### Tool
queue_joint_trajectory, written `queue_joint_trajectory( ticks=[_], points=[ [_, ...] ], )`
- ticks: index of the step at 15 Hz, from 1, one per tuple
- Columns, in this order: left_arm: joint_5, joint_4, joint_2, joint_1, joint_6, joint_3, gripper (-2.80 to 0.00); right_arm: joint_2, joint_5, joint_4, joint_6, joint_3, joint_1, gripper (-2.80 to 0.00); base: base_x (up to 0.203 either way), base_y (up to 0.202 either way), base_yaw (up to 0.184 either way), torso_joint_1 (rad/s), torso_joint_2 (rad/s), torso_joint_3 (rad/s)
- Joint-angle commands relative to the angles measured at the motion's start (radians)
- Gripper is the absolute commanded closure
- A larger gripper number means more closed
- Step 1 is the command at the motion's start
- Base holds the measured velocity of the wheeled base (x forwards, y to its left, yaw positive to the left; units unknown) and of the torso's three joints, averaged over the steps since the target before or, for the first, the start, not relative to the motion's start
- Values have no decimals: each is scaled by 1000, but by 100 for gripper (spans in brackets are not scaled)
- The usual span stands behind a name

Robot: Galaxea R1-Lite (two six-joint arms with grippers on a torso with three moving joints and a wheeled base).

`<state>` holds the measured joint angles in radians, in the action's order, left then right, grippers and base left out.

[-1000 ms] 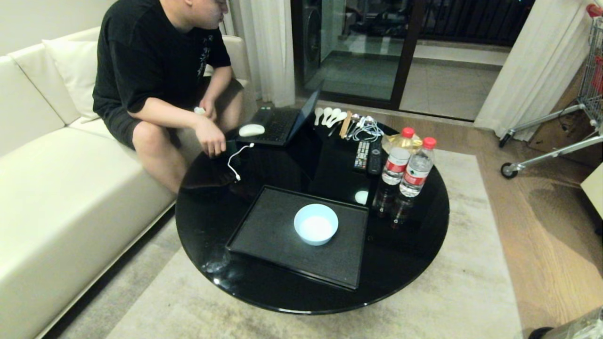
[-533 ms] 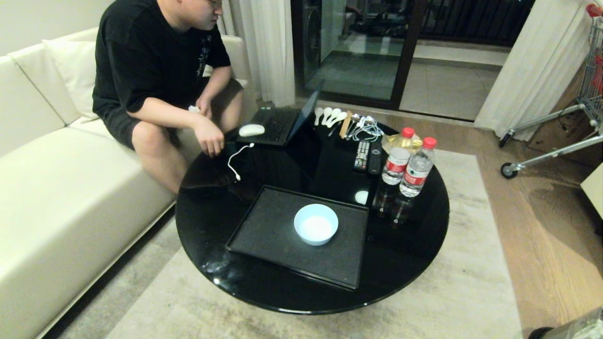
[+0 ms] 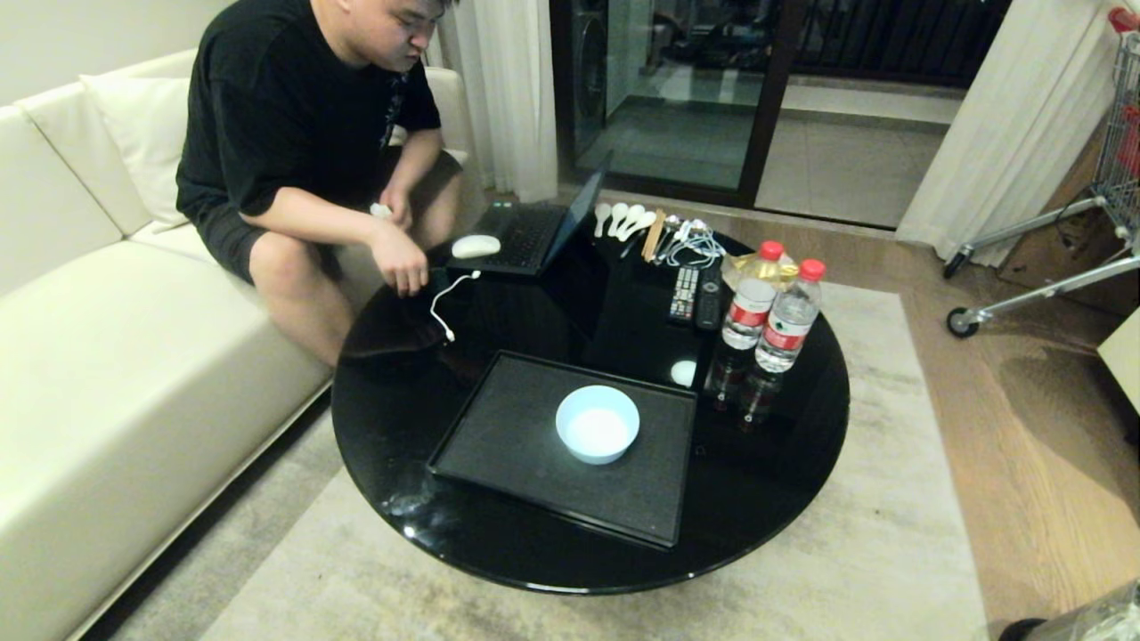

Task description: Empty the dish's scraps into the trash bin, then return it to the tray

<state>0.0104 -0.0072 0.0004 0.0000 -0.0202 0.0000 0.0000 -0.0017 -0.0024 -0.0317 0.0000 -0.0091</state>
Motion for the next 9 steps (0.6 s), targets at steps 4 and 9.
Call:
queue_joint_trajectory(
  ticks=[4, 9],
  points=[
    [0, 0, 0, 0, -1, 0, 0, 0, -1, 1, -4, 0, 0, 0, 0, 0, 0, 0, 0, 0],
    [0, 0, 0, 0, -1, 0, 0, 0, 2, -1, -8, 0, 0, 0, 0, 0, 0, 0, 0, 0]
  ],
)
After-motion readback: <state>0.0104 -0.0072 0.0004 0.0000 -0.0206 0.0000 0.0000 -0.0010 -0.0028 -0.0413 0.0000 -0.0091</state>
